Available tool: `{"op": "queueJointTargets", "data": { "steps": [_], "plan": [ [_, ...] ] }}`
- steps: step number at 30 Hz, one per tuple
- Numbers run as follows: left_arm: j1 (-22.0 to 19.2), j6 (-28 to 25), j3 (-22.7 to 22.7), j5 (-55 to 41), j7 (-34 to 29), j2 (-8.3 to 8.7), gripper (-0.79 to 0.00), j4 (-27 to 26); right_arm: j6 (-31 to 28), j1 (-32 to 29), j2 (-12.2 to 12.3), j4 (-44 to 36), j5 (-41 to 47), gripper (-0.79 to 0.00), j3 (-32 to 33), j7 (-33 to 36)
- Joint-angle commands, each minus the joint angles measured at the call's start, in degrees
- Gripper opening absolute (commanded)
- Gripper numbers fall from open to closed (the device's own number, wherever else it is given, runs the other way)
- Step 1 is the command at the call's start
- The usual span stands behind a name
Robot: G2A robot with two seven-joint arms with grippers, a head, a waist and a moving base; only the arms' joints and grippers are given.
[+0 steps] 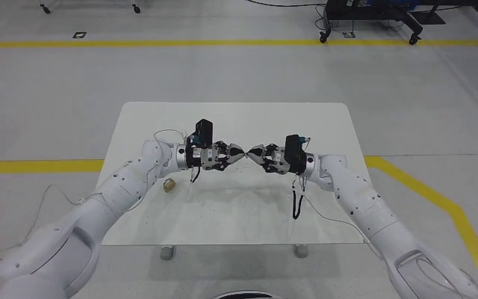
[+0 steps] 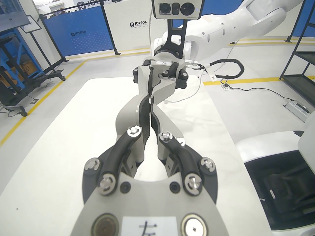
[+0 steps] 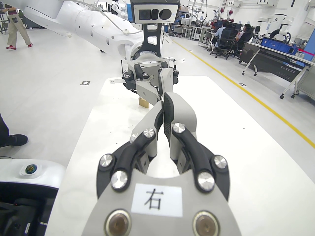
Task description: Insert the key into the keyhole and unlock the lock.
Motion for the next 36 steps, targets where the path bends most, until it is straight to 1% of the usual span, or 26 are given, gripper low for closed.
{"op": "queueJointTargets", "data": {
  "steps": [1,6,7,8,9,10,13,14,20,24,25,27,31,36],
  "plan": [
    [-0.04,0.0,0.03,-0.15,0.0,-0.03,-0.785,0.11,-0.1,0.03,-0.02,0.0,-0.01,-0.785,0.0,0.0],
    [-0.08,0.0,0.02,-0.38,0.0,-0.02,-0.785,0.21,-0.15,0.04,-0.06,0.02,-0.38,-0.785,-0.01,-0.18],
    [-0.06,0.0,-0.01,-0.44,0.0,0.0,-0.64,0.2,-0.19,0.04,-0.07,0.02,-0.43,-0.785,0.0,-0.25],
    [-0.05,0.0,-0.05,-0.48,0.0,0.02,-0.456,0.24,-0.17,0.04,-0.07,-0.01,-0.57,-0.785,0.0,-0.35],
    [-0.01,0.0,-0.1,-0.56,0.0,0.04,-0.419,0.25,-0.14,0.02,-0.08,0.0,-0.63,-0.785,0.03,-0.48],
    [0.0,0.0,-0.13,-0.56,0.0,0.07,-0.406,0.24,-0.11,-0.01,-0.08,0.02,-0.67,-0.785,0.04,-0.6],
    [0.08,0.0,-0.36,-0.59,0.0,0.18,-0.4,0.13,-0.13,-0.09,-0.1,0.1,-0.63,-0.785,0.12,-0.88],
    [0.14,0.0,-0.42,-0.56,0.0,0.21,-0.416,0.09,-0.14,-0.08,-0.11,0.12,-0.62,-0.785,0.13,-0.89],
    [0.55,0.0,-0.98,-0.83,0.0,0.53,-0.425,-0.22,0.05,0.0,-0.17,0.44,-0.3,-0.785,0.37,-1.08],
    [0.91,0.0,-1.11,-0.6,0.0,0.86,-0.52,-0.28,0.41,-0.59,0.0,-0.27,0.03,-0.785,1.33,-3.89],
    [0.98,0.0,-0.94,-0.55,0.0,0.88,-0.57,-0.38,0.36,-0.81,0.07,-0.53,-0.2,-0.785,1.54,-4.87],
    [1.07,0.0,-0.43,-0.97,0.0,0.87,-0.6,-0.84,0.42,-1.17,0.19,-1.03,-0.87,-0.785,1.82,-6.67],
    [0.77,0.0,0.47,-1.82,0.0,0.79,-0.579,-1.07,0.47,-1.52,0.24,-1.33,-2.06,-0.785,1.82,-8.86],
    [0.13,0.0,1.88,-2.46,0.0,0.59,-0.57,-1.15,0.34,-1.3,0.11,-1.17,-3.18,-0.785,1.22,-9.68]
  ]
}}
